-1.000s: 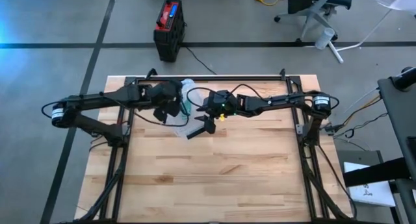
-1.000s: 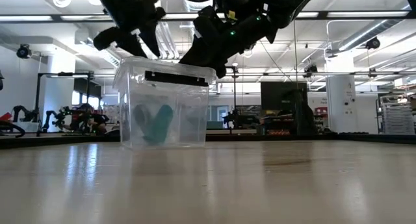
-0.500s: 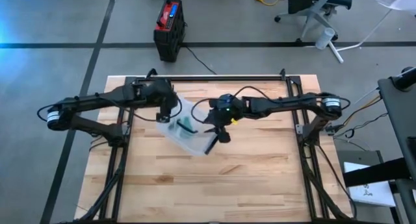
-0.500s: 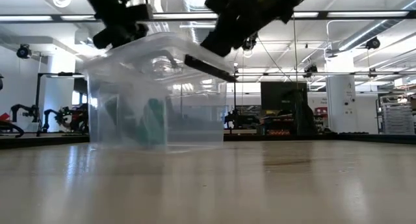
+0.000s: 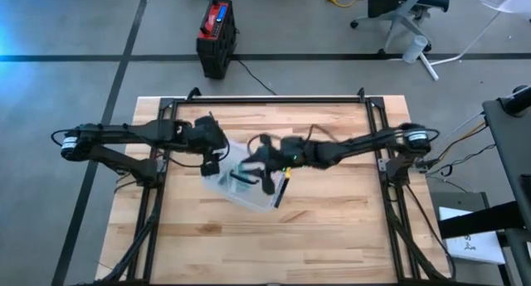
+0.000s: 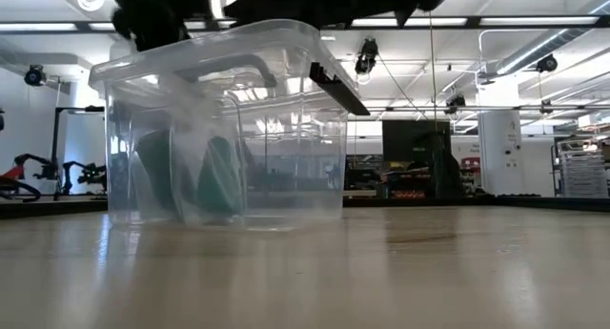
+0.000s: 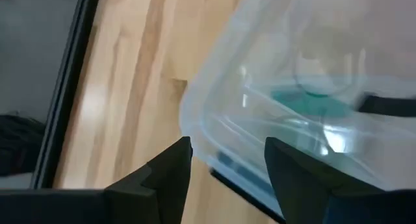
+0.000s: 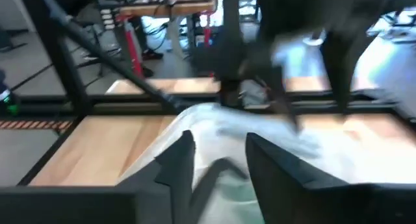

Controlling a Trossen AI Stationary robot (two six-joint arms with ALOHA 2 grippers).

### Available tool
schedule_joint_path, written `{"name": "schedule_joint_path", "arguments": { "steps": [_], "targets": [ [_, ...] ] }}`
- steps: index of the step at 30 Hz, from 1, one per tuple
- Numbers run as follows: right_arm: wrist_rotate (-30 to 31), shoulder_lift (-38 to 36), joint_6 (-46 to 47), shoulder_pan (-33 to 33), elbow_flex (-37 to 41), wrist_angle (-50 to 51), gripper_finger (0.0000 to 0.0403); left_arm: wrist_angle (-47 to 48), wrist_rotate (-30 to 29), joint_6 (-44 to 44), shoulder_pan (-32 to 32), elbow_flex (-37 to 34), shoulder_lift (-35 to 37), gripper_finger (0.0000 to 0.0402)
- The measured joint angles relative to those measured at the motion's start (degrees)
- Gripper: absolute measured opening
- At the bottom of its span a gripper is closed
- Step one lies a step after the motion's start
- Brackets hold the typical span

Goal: Roll bandage
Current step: Close the transparent bin

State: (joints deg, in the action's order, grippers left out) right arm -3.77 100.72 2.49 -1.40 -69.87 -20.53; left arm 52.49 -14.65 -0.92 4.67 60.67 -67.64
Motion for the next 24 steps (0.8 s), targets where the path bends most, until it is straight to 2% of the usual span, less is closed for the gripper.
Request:
{"name": "schedule_joint_path", "arguments": {
  "steps": [5,10,14,18,21,24],
  "targets": [
    [0.95,5.98,0.94,-2.97,-0.73,-1.10,0.0080,8.54,-2.35,8.68,-6.36,7.09,1.72,0.0170],
    [0.77,5.61,-0.28,-2.72,-1.01,9.98,0.0013,7.92,-4.10,19.89,-15.39,10.24,6.22,0.0154],
    [1.22,1.99,-10.17,-2.70,-1.28,23.69,0.0010,3.73,-14.91,27.81,-26.59,6.51,10.04,0.0147],
    [5.64,-3.82,-15.55,-2.68,-0.85,35.10,0.0009,-0.82,-23.33,29.09,-36.53,1.53,11.48,0.0137],
    [5.40,-7.85,-15.54,-2.61,-0.10,36.00,0.0002,-7.53,-29.26,28.75,-41.05,-2.23,11.15,0.0128],
    [6.30,-12.40,-11.21,-2.61,1.41,30.86,0.0001,-16.67,-30.25,20.61,-42.37,-6.65,10.02,0.0121]
  ]
}}
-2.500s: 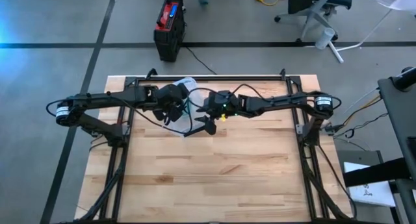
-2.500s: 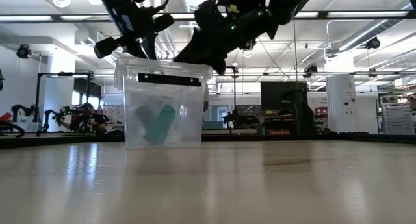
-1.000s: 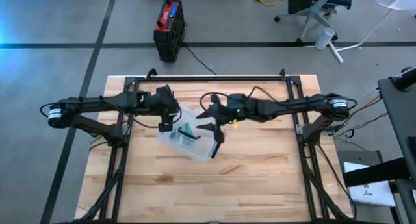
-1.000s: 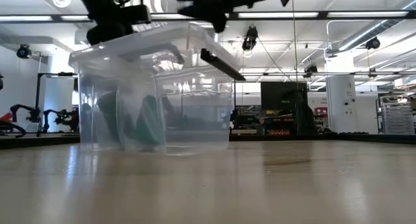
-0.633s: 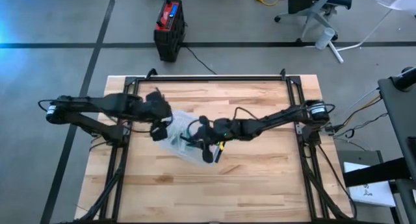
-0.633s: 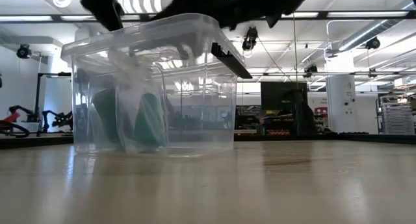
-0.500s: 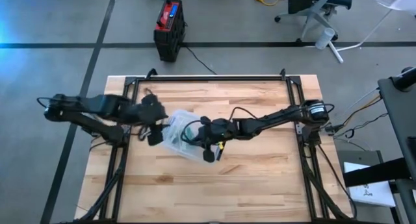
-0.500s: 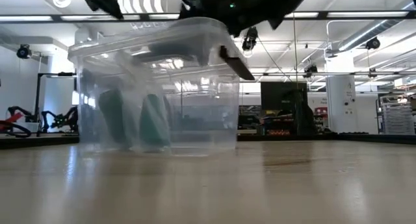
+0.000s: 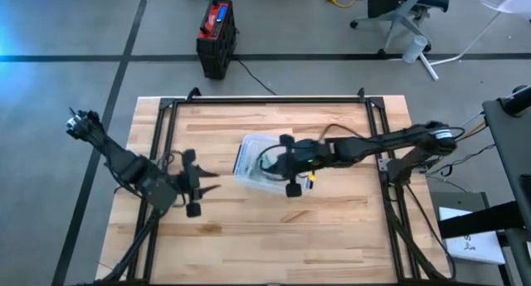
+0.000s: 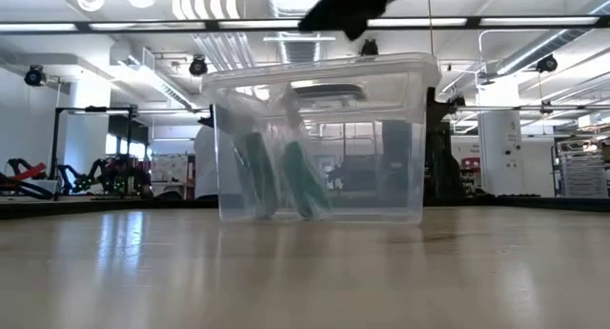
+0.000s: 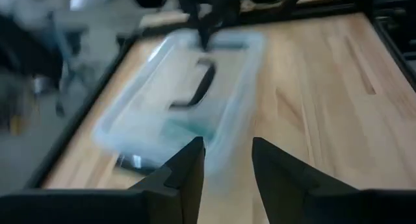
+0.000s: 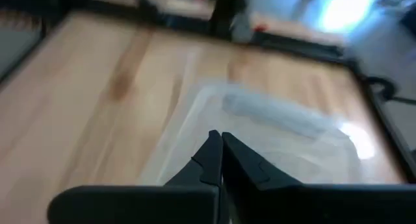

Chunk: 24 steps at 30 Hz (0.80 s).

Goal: Roll bandage
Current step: Close the transparent bin

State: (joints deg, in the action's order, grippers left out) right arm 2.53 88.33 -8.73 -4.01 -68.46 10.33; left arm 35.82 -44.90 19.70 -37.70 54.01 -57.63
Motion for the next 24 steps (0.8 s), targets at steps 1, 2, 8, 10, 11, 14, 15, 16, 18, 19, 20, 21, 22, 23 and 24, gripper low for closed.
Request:
{"name": "schedule_joint_path", "arguments": {
  "steps": [1,2,8,10,11,14,15,16,18,19,20,21,22,23,24],
  "targets": [
    [0.77,-1.78,1.36,0.24,1.50,-1.96,0.0002,-4.88,-0.22,-4.07,-0.17,-2.05,-0.29,0.0119],
    [1.92,-2.88,2.55,0.54,3.65,-4.64,0.0003,-10.17,-0.42,-7.99,-0.25,-4.50,-0.33,0.0117],
    [7.51,-1.70,10.60,1.27,17.96,-37.05,0.0001,-42.68,0.83,-19.54,3.86,-22.41,2.36,0.0114],
    [9.79,2.15,14.39,1.97,20.08,-46.00,0.0000,-54.84,3.04,-21.98,6.56,-27.84,4.38,0.0113],
    [10.35,4.61,15.90,2.44,20.23,-48.86,0.0000,-61.59,4.26,-23.63,7.98,-30.61,5.50,0.0113],
    [10.68,9.33,15.66,2.65,19.70,-50.38,0.0000,-72.71,10.08,-27.17,11.48,-36.93,8.53,0.0113],
    [9.59,9.80,16.22,2.50,19.07,-49.78,0.0000,-72.69,11.48,-26.23,12.28,-38.33,9.93,0.0113],
    [9.61,10.06,15.20,2.36,18.61,-47.99,0.0000,-71.36,12.12,-24.59,12.97,-39.46,11.63,0.0113],
    [9.64,10.53,14.54,2.31,17.48,-44.51,0.0000,-67.05,12.50,-20.81,14.06,-41.12,14.31,0.0113],
    [9.34,10.63,14.82,2.43,16.90,-42.52,0.0000,-64.86,12.15,-19.10,14.67,-41.78,15.13,0.0113],
    [9.24,10.52,14.32,2.45,16.44,-40.27,0.0000,-62.74,11.07,-17.57,15.29,-42.66,15.69,0.0113],
    [8.76,10.22,13.44,2.47,16.00,-38.04,0.0000,-61.53,9.75,-16.43,16.11,-43.72,15.77,0.0113],
    [7.93,10.11,12.85,2.49,15.53,-35.31,0.0000,-61.65,8.90,-15.20,17.20,-44.38,15.28,0.0113],
    [7.06,9.90,12.29,2.53,15.04,-32.78,0.0000,-62.14,8.31,-14.13,18.17,-45.15,14.92,0.0113],
    [6.72,9.29,11.67,2.72,14.57,-30.27,0.0000,-62.16,8.05,-13.24,19.04,-46.13,14.68,0.0113]
  ]
}}
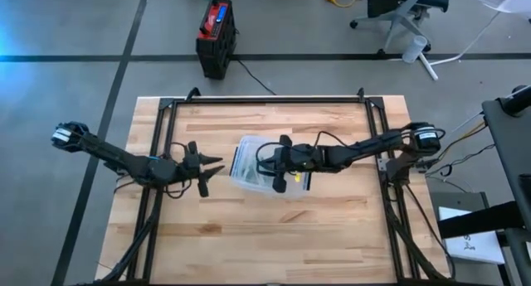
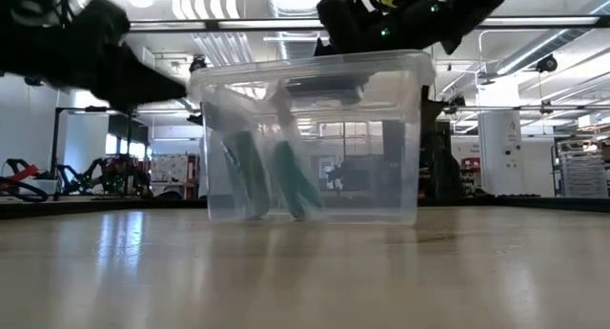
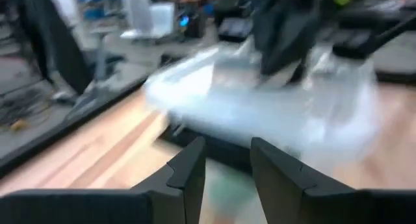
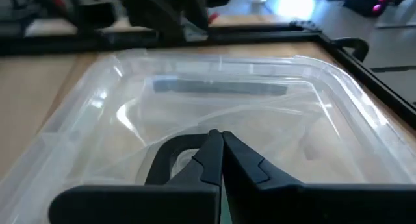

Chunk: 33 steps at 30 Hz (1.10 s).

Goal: Roll bandage
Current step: Close the transparent bin

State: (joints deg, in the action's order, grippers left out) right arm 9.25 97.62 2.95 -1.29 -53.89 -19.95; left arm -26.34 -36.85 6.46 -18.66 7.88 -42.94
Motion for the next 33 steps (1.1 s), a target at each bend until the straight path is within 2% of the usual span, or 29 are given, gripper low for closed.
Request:
{"name": "schedule_joint_path", "arguments": {
  "steps": [4,10,14,17,19,24,29,33],
  "targets": [
    [-2.13,-1.33,-3.01,0.85,-1.27,6.12,0.0000,0.51,-0.10,2.10,2.46,-2.27,-2.06,0.0113],
    [-2.40,-4.24,-5.26,0.93,-1.03,6.64,0.0000,0.38,1.57,4.60,4.43,-2.61,-6.08,0.0109],
    [-4.04,-4.76,-6.03,0.80,-0.64,-1.04,0.0000,0.21,7.95,9.62,6.03,-2.56,-9.34,0.0099],
    [-4.72,-3.65,-5.29,0.80,-1.00,-8.23,0.0000,-0.03,7.91,10.56,7.43,-2.56,-11.63,0.0092],
    [-4.52,-1.69,-4.03,0.80,-0.83,-9.16,0.0000,-1.04,7.92,10.60,8.41,-2.57,-13.41,0.0088],
    [1.69,3.18,-1.20,0.80,-1.81,-10.90,0.0000,-5.22,8.50,9.40,10.16,-2.57,-18.08,0.0087],
    [1.40,5.53,0.54,0.85,-3.38,-11.01,0.0000,-16.27,15.01,3.42,10.08,-2.54,-23.08,0.0086],
    [0.81,5.64,-0.38,0.82,-4.07,-9.59,0.0000,-20.27,15.31,0.14,10.15,-1.50,-28.35,0.0083]
  ]
}}
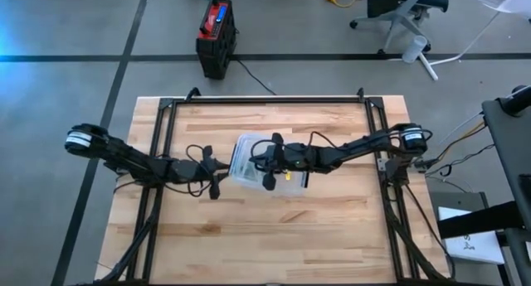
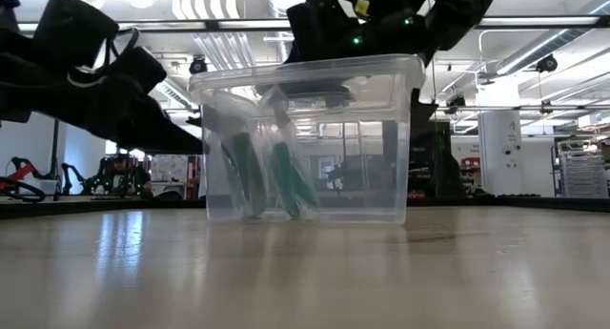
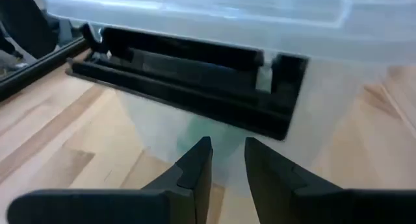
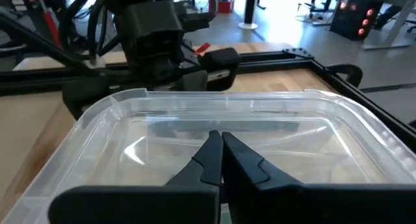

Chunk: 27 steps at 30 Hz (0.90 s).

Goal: Roll bandage
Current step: Close the transparent bin

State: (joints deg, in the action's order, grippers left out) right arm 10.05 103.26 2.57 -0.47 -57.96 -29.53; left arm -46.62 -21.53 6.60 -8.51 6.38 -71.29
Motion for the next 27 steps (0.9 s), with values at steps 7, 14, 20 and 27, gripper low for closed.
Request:
{"name": "schedule_joint_path", "arguments": {
  "steps": [7,14,20,27],
  "targets": [
    [-2.82,-0.15,-0.65,-0.04,-0.12,4.48,0.0000,-1.91,-0.18,-4.75,0.00,4.23,-5.67,0.0102],
    [-2.74,-0.11,-1.31,-0.39,-0.08,4.89,0.0000,-0.99,-0.43,-7.61,-0.07,3.73,-2.06,0.0114],
    [-2.31,-0.09,-1.28,-0.37,-0.02,5.23,0.0000,0.05,-2.62,-8.08,-0.07,3.14,2.98,0.0106],
    [-1.07,-0.09,-1.66,-0.33,0.01,5.15,0.0000,-1.38,-4.25,-10.47,0.08,3.28,1.26,0.0123]
  ]
}}
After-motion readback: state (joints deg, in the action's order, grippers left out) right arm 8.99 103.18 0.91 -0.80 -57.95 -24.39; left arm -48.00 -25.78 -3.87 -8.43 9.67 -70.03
